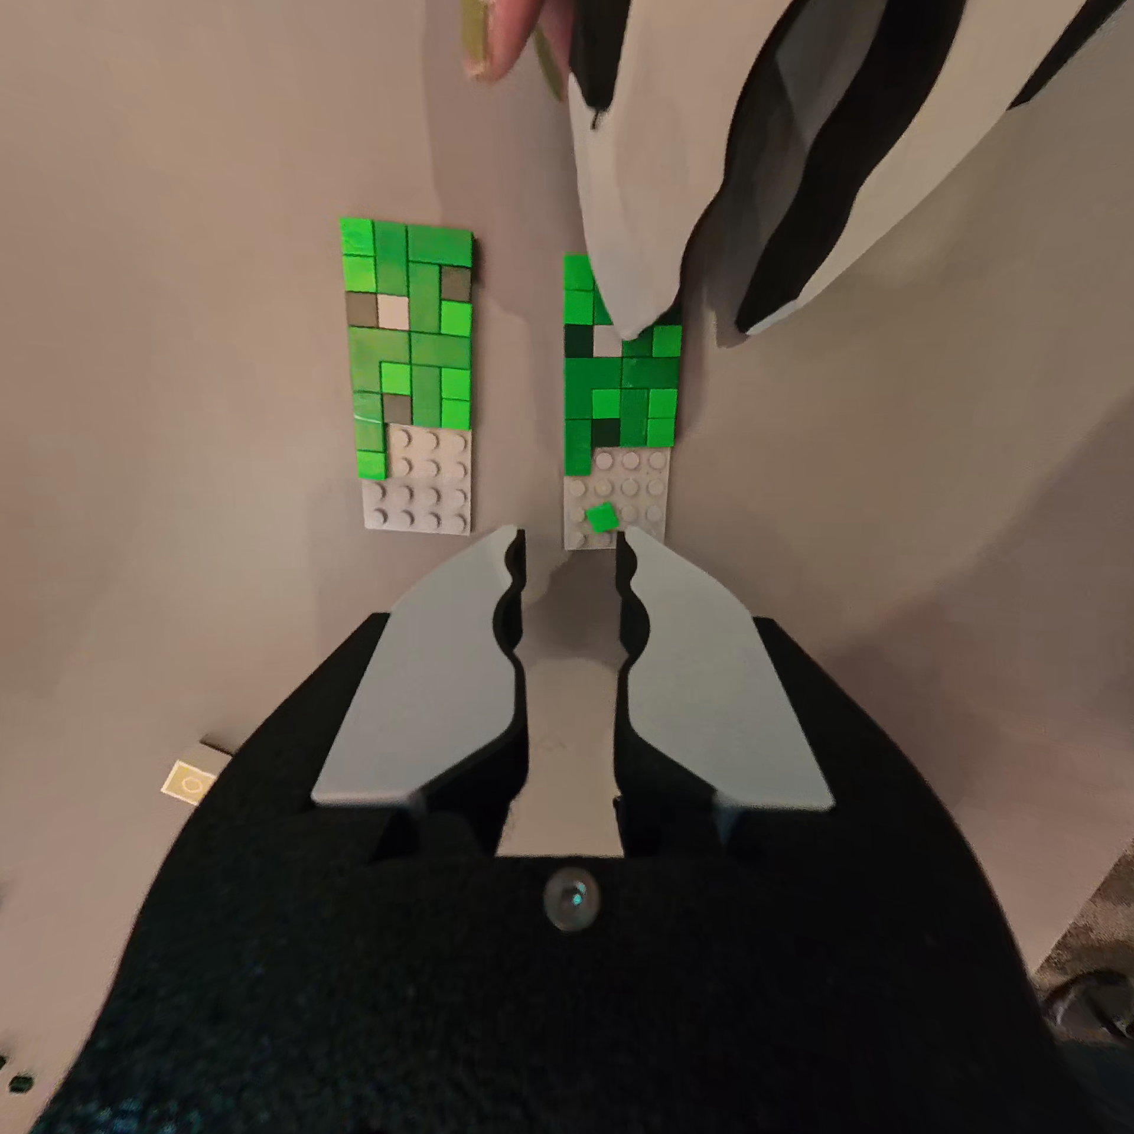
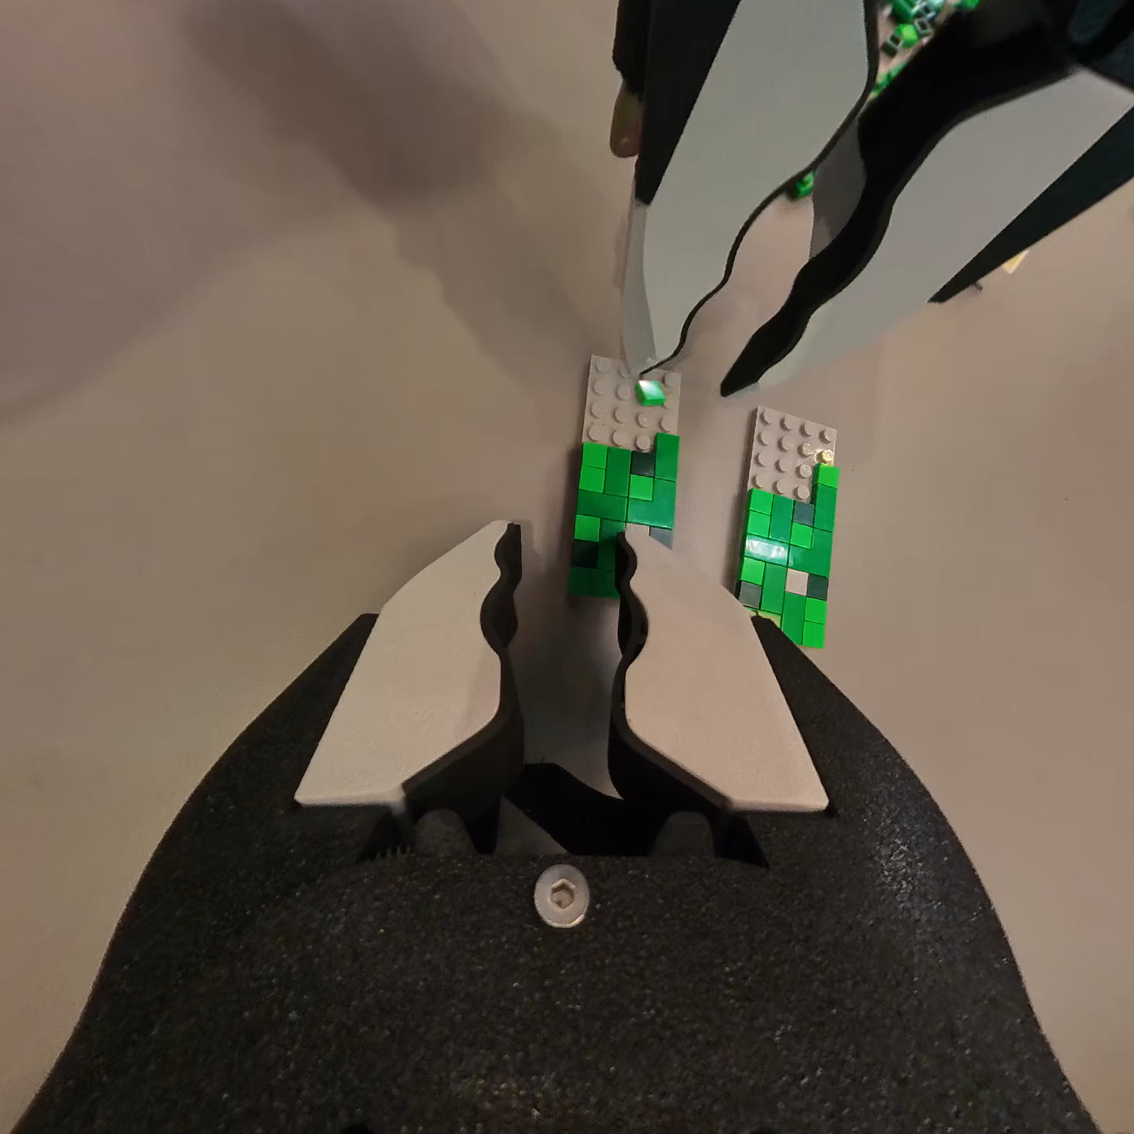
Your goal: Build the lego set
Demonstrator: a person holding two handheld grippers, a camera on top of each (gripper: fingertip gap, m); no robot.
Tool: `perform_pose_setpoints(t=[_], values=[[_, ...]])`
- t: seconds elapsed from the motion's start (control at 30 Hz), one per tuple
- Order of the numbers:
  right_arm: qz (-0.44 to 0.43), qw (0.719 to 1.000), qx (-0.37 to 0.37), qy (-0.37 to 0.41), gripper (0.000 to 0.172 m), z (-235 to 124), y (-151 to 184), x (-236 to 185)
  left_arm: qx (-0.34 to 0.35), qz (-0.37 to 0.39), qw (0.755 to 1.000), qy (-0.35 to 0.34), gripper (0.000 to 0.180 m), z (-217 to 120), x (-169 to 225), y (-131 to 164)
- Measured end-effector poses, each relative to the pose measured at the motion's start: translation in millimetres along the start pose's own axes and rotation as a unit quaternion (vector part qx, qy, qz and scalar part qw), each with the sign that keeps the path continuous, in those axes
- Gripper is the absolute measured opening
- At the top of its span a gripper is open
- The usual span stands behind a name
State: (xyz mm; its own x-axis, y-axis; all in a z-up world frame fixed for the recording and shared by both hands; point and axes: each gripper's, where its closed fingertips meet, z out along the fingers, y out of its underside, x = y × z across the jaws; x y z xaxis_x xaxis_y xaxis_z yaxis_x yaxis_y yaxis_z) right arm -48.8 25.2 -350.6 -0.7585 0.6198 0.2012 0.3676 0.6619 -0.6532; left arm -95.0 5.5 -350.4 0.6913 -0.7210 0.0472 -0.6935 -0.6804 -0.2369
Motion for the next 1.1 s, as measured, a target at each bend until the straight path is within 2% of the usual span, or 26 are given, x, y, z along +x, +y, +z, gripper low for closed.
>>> perform_pose_setpoints(t=[0.2, 0.43, 0.67, 0.9, 1.1], values=[[0.006, 1.000, 0.011, 0.007, 0.029, -2, -3, 4, 0.038, -0.007, 0.999, -0.009, 0.029, -5, -1, 4], [0.012, 0.999, 0.047, -0.004, 0.027, -1, -24, 8, 0.155, -0.001, 0.988, -0.018, 0.043, -3, 2, 5], [0.032, 0.995, 0.056, -0.070, 0.017, 18, -41, 21, 0.194, 0.002, 0.981, -0.026, 0.046, -5, 4, 13], [0.024, 0.992, -0.007, -0.121, 0.012, 36, -34, 19, 0.217, -0.016, 0.976, -0.016, 0.046, -9, 14, 35], [0.008, 0.994, -0.014, -0.111, 0.007, 37, -33, 20, 0.222, -0.022, 0.975, -0.012, 0.046, -6, 11, 37]])
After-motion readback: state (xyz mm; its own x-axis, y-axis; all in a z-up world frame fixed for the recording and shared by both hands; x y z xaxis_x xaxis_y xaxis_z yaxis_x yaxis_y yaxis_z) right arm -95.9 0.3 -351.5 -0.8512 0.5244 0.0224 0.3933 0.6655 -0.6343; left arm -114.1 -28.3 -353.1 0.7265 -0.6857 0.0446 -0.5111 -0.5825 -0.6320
